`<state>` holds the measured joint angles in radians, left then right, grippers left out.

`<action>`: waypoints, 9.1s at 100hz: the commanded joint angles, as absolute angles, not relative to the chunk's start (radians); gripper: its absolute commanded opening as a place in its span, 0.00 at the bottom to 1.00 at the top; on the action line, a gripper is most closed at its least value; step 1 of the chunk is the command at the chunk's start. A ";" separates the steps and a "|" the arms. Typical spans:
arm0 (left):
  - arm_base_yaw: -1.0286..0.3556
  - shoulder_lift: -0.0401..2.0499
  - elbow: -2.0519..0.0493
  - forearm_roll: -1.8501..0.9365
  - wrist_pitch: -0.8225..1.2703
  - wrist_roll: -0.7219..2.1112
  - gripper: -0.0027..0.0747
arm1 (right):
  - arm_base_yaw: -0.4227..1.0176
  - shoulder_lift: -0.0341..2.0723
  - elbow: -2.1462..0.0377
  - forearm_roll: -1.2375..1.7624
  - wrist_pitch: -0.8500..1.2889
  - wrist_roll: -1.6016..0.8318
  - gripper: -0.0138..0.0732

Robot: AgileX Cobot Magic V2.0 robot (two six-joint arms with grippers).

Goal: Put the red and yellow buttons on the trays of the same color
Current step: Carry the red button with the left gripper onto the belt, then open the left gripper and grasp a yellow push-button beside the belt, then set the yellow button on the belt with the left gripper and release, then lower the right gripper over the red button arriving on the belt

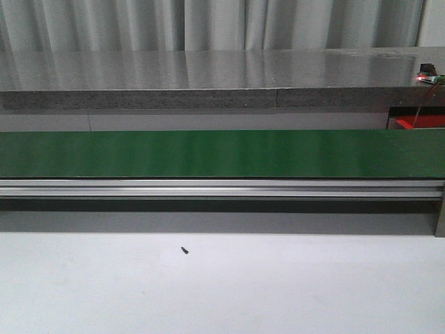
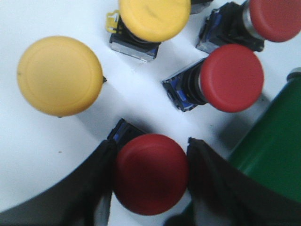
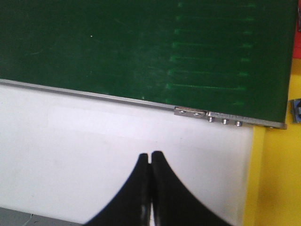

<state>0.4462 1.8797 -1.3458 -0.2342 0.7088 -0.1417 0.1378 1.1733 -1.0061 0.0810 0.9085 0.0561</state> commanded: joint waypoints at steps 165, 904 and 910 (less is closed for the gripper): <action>0.276 1.681 -1.382 -0.288 0.866 0.030 0.80 | 0.137 1.146 -1.030 0.083 0.841 0.054 0.04; 0.185 0.906 -0.939 -0.418 0.817 0.386 0.01 | 0.436 1.499 -1.446 0.107 0.996 -0.037 0.82; 0.185 0.906 -0.939 -0.418 0.817 0.386 0.01 | 0.455 1.549 -1.497 0.107 1.024 -0.037 0.82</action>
